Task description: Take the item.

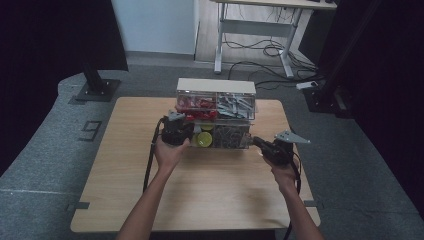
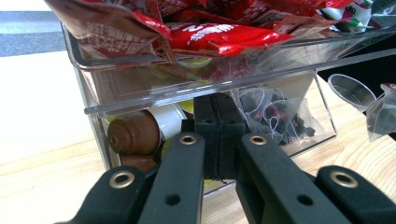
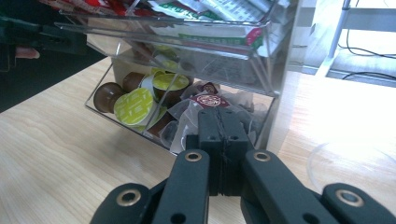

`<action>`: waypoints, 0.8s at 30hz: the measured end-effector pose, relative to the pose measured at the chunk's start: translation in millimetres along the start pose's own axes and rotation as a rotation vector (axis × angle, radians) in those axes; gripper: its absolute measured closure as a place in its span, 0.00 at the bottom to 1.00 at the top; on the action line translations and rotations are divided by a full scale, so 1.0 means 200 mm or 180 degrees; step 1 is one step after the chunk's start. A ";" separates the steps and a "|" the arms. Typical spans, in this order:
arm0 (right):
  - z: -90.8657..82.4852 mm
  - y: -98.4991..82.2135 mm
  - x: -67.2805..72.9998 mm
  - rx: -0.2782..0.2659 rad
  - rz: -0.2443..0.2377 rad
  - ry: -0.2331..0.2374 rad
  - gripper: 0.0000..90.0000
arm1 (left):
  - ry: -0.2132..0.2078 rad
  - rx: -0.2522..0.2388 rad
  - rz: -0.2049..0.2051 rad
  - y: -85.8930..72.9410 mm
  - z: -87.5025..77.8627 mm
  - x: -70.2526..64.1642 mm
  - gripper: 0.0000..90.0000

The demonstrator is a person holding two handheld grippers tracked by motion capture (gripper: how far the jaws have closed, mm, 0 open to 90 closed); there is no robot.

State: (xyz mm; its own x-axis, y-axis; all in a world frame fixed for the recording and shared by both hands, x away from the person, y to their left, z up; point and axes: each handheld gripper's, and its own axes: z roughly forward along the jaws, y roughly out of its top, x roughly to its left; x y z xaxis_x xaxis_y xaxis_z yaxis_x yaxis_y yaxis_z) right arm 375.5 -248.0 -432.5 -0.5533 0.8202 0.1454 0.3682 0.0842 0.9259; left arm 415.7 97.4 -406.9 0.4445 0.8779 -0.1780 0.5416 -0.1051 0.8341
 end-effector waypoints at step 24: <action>-0.08 0.02 -0.08 -0.0102 0.0058 -0.0153 0.99 | 0.0008 -0.0005 0.0003 0.00 0.00 0.00 0.99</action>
State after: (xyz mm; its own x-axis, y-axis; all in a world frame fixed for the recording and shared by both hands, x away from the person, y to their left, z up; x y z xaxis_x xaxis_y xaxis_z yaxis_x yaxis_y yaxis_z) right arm 374.4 -270.0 -425.5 -0.5098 0.8477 0.1463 0.3533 0.0513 0.9341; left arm 415.0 98.2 -407.2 0.4433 0.8789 -0.1760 0.5399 -0.1051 0.8351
